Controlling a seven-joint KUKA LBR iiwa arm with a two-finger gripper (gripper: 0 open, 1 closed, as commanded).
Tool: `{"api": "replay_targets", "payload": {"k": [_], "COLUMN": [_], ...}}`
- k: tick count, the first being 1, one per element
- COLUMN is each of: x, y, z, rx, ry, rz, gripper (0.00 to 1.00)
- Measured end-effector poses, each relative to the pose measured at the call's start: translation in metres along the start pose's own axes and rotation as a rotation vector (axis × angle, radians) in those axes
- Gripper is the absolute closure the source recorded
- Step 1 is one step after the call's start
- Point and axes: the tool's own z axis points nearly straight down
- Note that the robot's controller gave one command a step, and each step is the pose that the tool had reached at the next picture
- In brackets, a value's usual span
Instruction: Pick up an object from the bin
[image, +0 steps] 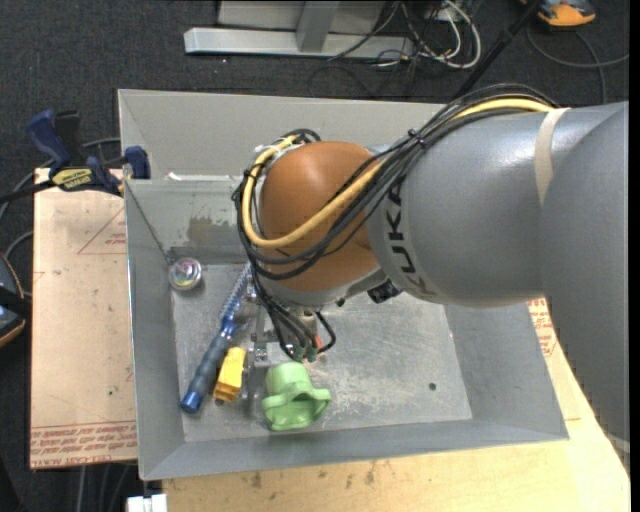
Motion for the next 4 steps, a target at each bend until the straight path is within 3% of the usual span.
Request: {"api": "replay_targets", "payload": {"k": [1, 2, 3, 4], "x": [0.029, 0.025, 0.027, 0.011], "y": [-0.016, -0.020, -0.004, 0.024], "z": [0.110, 0.119, 0.119, 0.119], "rx": [-0.005, -0.009, -0.005, -0.002], "ry": [-0.013, -0.010, -0.018, -0.014], "rz": [0.167, 0.388, 0.354, 0.097], "gripper": [0.00, 0.00, 0.00, 0.00]}}
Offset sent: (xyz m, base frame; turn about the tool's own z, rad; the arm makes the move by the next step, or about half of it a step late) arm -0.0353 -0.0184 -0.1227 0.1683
